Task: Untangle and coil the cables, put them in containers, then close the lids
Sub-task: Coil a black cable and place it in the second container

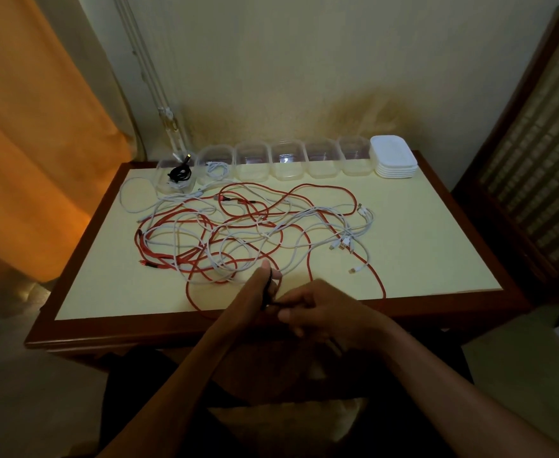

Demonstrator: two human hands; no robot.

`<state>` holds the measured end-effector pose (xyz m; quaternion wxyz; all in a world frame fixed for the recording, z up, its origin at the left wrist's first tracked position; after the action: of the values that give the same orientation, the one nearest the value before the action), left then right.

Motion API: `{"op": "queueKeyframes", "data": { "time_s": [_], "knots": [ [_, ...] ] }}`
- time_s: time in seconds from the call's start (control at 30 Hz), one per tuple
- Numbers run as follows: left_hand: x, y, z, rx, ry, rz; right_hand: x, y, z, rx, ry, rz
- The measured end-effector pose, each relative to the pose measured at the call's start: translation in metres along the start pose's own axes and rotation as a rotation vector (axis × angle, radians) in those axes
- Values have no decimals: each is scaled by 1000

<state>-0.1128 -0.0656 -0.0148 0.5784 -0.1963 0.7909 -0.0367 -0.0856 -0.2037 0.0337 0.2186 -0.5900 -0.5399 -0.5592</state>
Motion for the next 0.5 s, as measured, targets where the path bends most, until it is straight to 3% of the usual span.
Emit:
{"op": "queueKeyframes", "data": {
  "time_s": [0.07, 0.17, 0.5],
  "knots": [
    [5, 0, -3, 122, 40, 93, 2, 12, 3, -112, -12, 150],
    [6, -4, -10, 235, 71, 44, -8, 29, 7, -256, -94, 256],
    [-10, -10, -20, 295, 64, -132, -41, 30, 13, -404, -201, 255]
  ]
}}
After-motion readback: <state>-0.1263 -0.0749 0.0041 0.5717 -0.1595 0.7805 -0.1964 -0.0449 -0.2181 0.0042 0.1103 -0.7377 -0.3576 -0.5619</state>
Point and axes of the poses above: each hand's wrist, its own z-axis towards the middle knuckle, its own y-axis out of the back of the hand, x = y × z, the point moved 4 cm from there along z, towards the middle knuckle, and after that the axes turned 14 degrees about -z, right-handed, at the moved point
